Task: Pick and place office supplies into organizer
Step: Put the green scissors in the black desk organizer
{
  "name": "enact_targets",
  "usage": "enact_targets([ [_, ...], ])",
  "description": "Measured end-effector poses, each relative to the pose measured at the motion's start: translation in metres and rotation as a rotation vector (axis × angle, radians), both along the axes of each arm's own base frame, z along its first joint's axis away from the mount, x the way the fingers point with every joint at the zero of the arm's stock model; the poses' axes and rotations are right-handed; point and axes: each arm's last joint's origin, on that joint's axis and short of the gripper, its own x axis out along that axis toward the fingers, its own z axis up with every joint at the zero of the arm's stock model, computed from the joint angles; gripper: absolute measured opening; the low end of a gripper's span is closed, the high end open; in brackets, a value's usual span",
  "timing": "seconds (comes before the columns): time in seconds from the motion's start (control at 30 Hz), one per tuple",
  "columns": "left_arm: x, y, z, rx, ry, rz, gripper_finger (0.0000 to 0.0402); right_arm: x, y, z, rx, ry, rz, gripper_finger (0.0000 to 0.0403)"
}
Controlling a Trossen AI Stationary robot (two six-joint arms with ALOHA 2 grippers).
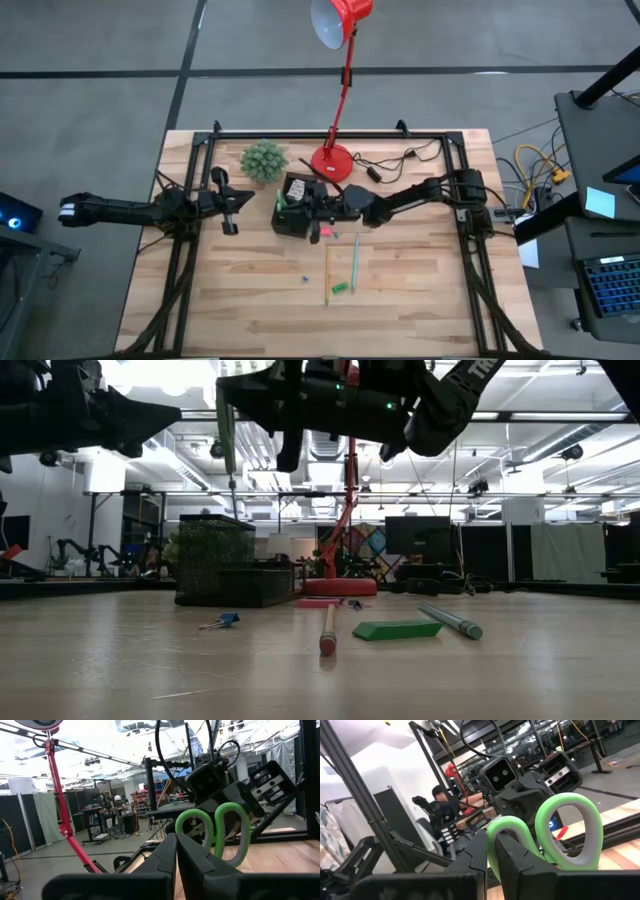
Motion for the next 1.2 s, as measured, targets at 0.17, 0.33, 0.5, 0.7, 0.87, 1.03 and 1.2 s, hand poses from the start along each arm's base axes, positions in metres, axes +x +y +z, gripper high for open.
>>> enact_targets([
  [0.17,0.000,0.000,0.000,0.000,0.000,0.000,0.0000,0.008,-0.001,-0.004,0.016,-0.010,0.001,0.0014],
  [0.33,0.000,0.000,0.000,0.000,0.000,0.000,0.0000,0.022,-0.002,-0.016,0.040,0.005,0.009,0.0014],
  [0.5,0.000,0.000,0.000,0.000,0.004,0.000,0.0000,0.029,-0.003,-0.023,0.057,0.011,0.012,0.0014],
  [0.7,0.001,0.000,-0.001,0.000,0.014,0.000,0.0000,0.028,-0.008,-0.025,0.056,0.025,0.002,0.0014],
  [0.87,0.001,0.000,-0.001,0.000,0.015,0.000,0.0000,0.027,-0.007,-0.030,0.052,0.055,0.005,0.0015],
  [1.03,0.001,0.000,-0.001,0.000,0.015,0.000,0.0000,0.025,-0.008,-0.035,0.040,0.074,-0.005,0.0022],
  [1.2,0.001,0.000,-0.001,0.000,0.014,0.000,0.0000,0.025,-0.008,-0.035,0.040,0.074,-0.011,0.0046],
])
